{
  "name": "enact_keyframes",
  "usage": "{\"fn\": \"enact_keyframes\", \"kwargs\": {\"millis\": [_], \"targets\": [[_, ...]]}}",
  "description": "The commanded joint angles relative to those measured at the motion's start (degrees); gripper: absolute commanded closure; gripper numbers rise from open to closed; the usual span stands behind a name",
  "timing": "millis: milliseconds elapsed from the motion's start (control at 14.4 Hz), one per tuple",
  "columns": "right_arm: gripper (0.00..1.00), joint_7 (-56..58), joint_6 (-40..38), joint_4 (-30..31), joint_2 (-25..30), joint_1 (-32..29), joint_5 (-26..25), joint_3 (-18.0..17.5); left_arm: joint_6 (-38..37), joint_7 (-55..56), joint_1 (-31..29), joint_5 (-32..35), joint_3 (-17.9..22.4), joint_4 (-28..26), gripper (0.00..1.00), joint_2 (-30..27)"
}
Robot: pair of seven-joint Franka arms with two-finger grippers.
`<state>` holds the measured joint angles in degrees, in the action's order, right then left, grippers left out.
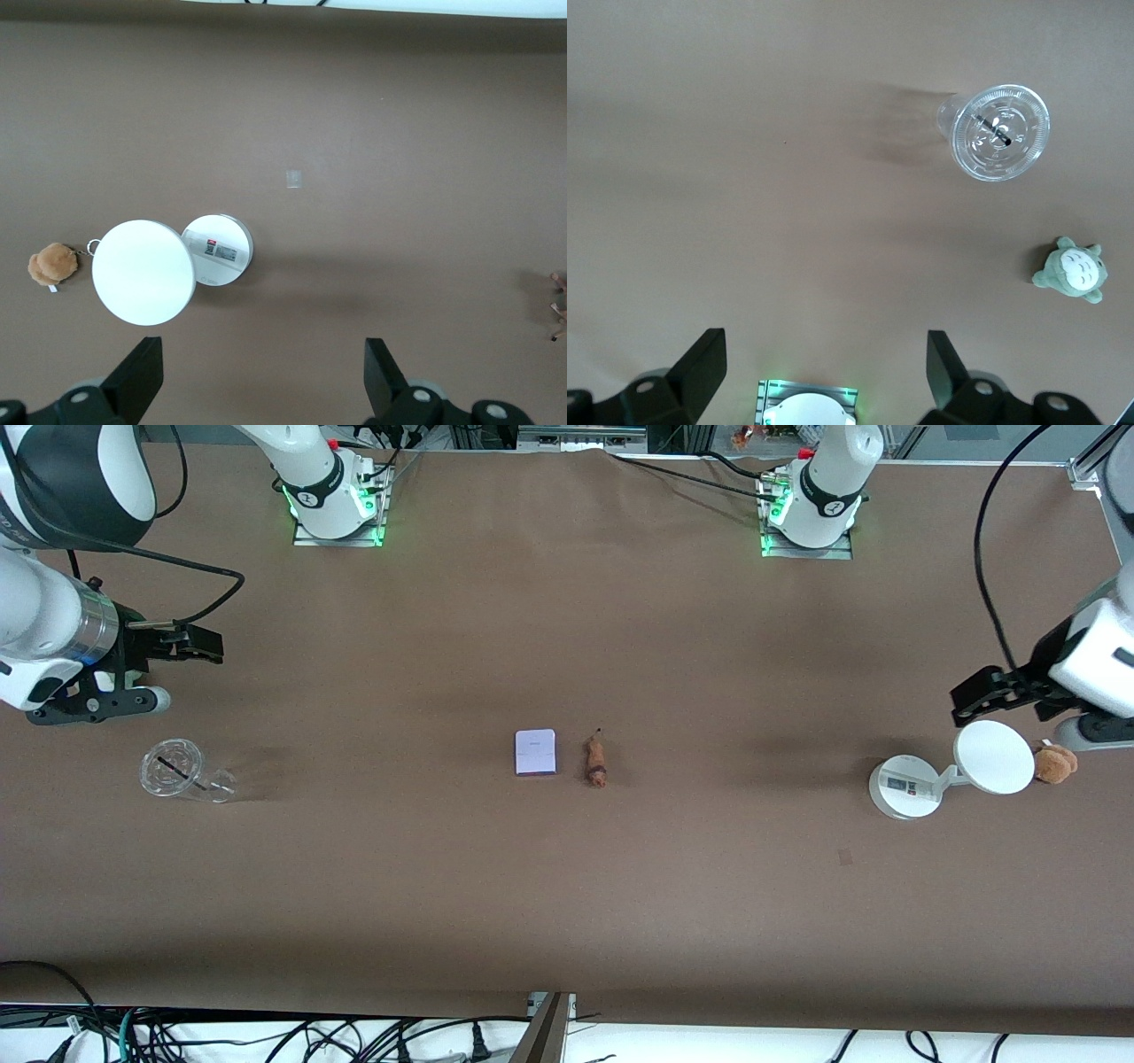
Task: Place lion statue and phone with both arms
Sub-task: 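Reach the left gripper across the table toward the brown lion statue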
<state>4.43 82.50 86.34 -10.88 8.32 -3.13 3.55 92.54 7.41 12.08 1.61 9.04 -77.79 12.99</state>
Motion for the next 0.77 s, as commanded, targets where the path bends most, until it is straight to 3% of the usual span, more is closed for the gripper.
{"fn": "enact_keyframes", "kwargs": {"millis": [0,209,488,697], "targets": [[0.0,-0.56,-0.15,-0.73,-0.28,-0.06,-0.21,-0.13,-0.87,-0.73,1.62,1.03,-0.25,0.89,0.0,2.89],[0.0,-0.39,0.03,-0.73,-0.63,0.03,-0.39,-0.13,-2.27,-1.25,1.89,0.77,-0.34,0.89,0.0,8.53],[0.0,-1.0,0.03,-0.73,-1.07,-0.06,-0.12,-0.13,-4.21,-7.23,2.16,-0.02,-0.6,1.32,0.0,9.33],[0.0,-1.27,0.21,-0.82,-1.16,0.03,-0.3,-0.13,-2.2,-4.96,4.08,-7.55,-1.66,1.15,0.0,12.31]]}}
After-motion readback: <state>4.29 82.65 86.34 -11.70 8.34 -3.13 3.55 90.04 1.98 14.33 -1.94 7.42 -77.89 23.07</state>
